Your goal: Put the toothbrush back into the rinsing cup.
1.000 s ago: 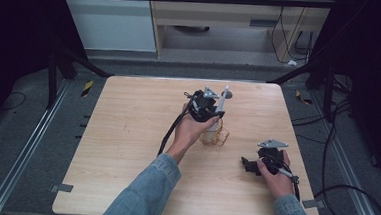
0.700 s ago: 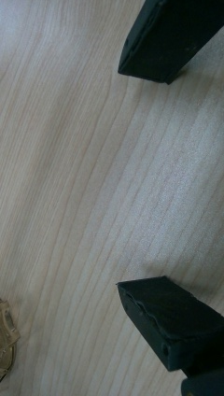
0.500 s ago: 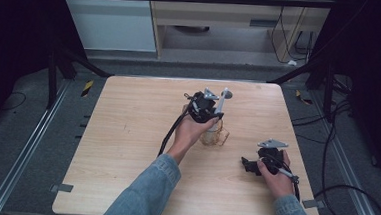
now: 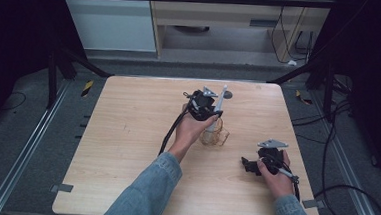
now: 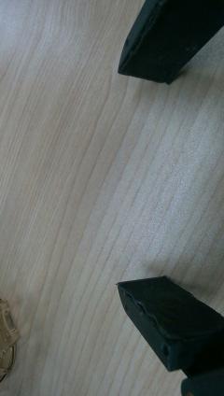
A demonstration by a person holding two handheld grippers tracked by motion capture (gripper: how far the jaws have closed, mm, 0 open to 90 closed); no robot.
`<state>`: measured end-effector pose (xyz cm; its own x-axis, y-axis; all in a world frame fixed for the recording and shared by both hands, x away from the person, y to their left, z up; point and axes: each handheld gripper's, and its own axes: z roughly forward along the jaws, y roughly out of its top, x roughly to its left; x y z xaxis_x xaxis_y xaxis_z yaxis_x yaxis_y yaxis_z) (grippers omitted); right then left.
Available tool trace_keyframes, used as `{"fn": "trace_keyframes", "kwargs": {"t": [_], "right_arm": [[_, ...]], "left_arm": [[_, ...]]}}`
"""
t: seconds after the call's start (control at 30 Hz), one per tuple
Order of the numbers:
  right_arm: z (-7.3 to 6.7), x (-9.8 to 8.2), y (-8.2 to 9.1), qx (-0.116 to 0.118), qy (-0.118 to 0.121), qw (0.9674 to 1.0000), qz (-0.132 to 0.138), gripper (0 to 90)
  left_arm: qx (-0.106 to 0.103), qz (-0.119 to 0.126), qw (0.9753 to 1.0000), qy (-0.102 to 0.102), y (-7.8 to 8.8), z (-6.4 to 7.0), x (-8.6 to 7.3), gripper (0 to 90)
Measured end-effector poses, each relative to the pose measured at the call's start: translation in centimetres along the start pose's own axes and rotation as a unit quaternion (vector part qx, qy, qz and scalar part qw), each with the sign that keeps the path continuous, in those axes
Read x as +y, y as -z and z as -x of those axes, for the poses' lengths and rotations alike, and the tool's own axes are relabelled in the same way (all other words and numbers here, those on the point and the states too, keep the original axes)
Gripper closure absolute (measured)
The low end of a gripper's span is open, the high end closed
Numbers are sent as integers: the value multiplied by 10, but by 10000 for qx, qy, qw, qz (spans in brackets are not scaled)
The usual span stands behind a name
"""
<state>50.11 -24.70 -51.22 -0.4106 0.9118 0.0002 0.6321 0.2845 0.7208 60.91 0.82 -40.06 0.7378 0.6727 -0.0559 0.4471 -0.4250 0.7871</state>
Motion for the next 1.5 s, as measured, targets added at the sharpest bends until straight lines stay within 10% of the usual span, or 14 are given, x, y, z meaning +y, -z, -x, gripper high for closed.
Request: {"fn": "trace_keyframes", "kwargs": {"t": [0.83, 1.5], "right_arm": [[0, 0, 0, -13, 18, 10000, 8, 4], [0, 0, 0, -4, 7, 10000, 14, 4]], "left_arm": [[30, 156, 9998, 145, 5, -8, 1, 637], [163, 233, 9993, -249, 37, -3, 2, 192]]}}
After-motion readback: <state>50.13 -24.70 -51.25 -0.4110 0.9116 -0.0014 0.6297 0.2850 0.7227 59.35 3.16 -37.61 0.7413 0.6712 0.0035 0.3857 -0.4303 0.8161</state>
